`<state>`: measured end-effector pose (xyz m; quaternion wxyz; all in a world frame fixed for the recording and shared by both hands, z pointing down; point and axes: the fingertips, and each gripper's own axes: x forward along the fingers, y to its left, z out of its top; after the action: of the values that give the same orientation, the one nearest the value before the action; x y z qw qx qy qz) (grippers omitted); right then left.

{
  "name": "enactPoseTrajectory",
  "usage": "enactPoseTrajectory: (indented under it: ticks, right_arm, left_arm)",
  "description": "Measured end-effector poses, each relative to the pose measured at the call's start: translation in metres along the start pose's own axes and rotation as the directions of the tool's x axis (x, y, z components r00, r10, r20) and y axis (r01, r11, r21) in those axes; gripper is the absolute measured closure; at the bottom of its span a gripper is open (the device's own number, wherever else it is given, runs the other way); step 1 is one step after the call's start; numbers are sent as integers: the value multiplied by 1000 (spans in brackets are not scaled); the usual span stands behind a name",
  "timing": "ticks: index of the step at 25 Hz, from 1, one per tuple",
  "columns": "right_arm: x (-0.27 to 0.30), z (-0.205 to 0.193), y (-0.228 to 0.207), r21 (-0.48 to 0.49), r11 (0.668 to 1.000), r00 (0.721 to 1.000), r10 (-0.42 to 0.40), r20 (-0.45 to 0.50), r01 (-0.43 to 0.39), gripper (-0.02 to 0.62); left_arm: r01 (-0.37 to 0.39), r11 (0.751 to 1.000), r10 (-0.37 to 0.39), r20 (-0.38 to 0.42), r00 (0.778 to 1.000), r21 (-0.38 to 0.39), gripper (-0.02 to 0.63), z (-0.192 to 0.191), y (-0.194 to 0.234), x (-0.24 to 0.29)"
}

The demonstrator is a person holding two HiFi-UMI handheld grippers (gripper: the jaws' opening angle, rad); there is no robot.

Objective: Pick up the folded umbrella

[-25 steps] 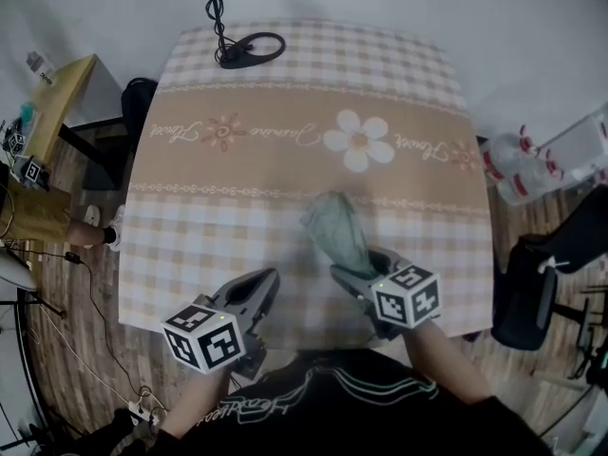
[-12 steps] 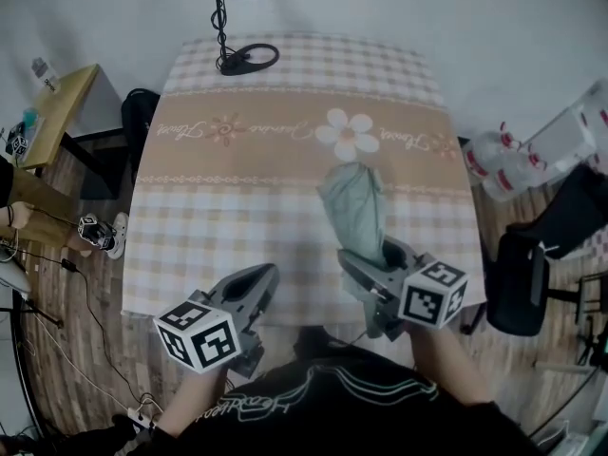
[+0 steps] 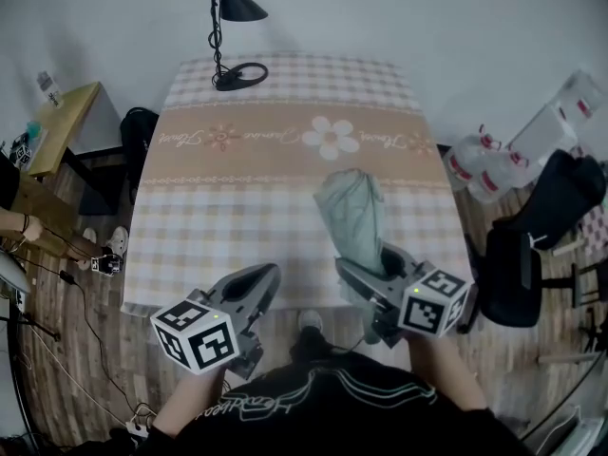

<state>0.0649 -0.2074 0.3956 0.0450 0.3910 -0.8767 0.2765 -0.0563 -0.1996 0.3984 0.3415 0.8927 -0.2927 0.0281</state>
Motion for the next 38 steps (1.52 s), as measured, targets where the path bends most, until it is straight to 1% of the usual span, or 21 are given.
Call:
enactPoseTrajectory:
  ticks: [8, 15, 22, 38]
  right_arm:
    - [-33, -10, 33, -22, 1000, 999, 4, 41, -3, 314]
    - [-51, -15, 53, -53, 999, 997, 8, 81, -4, 314]
    - [-60, -18, 63, -61, 998, 996, 4, 86, 1, 314]
    - [-63, -15, 69, -66, 998, 995, -12, 98, 19, 314]
  left_arm:
    - [24, 998, -25, 10, 1000, 50, 609, -10, -33, -23]
    - [48, 994, -50, 16, 999, 99, 609, -14, -51, -36]
    - [56, 992, -59, 16, 998, 114, 609, -14, -63, -41]
    - [62, 991, -66, 31, 997, 118, 609, -10, -64, -49]
